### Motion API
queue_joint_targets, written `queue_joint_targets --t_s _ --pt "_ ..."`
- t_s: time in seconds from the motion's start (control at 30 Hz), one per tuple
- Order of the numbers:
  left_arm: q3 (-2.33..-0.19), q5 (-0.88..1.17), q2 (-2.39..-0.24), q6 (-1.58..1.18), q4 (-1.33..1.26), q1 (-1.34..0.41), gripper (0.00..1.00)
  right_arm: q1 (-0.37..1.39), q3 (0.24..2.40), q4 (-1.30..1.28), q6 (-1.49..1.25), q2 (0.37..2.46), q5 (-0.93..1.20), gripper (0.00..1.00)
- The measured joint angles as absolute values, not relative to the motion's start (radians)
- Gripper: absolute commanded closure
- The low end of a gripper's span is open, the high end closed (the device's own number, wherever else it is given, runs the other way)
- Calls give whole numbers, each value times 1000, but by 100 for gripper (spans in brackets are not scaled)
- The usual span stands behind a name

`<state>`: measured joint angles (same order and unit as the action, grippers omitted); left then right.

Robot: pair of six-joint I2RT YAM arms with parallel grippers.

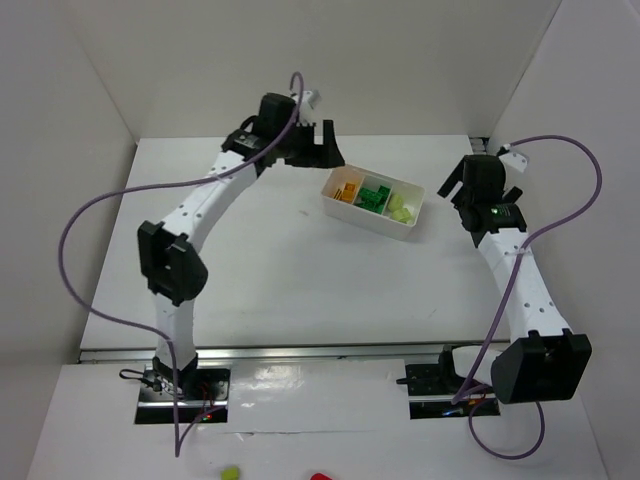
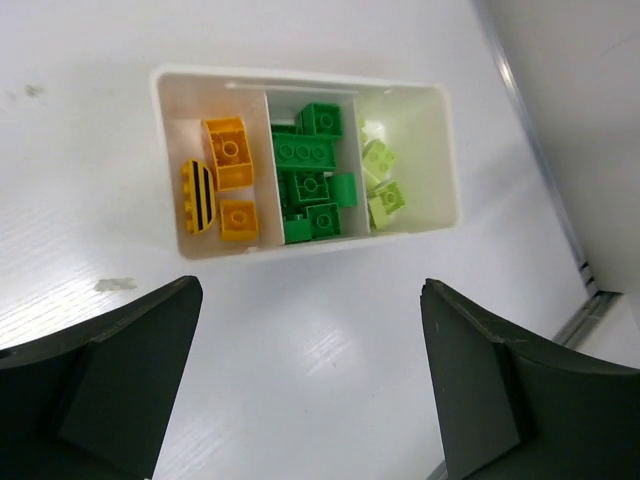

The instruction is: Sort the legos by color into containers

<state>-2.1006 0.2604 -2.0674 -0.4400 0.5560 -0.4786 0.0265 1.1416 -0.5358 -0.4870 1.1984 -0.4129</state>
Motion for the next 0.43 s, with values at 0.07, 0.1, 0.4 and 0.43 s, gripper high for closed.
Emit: queue_joint_targets --t_s 0.07,0.1,0.4,0.43 --pt "-2047 268 -1958 -428 553 -453 0 27 1145 -556 -505 1203 -487 0" --pt "-2027 271 -1905 -423 554 -432 0 27 1145 -569 -509 1203 -511 0" --pt "-1818 278 -1586 -388 549 -296 0 27 1103 -591 -530 1169 -601 0" --pt "-1799 287 -1569 -388 549 -286 0 27 1093 -592 -530 1163 -602 0"
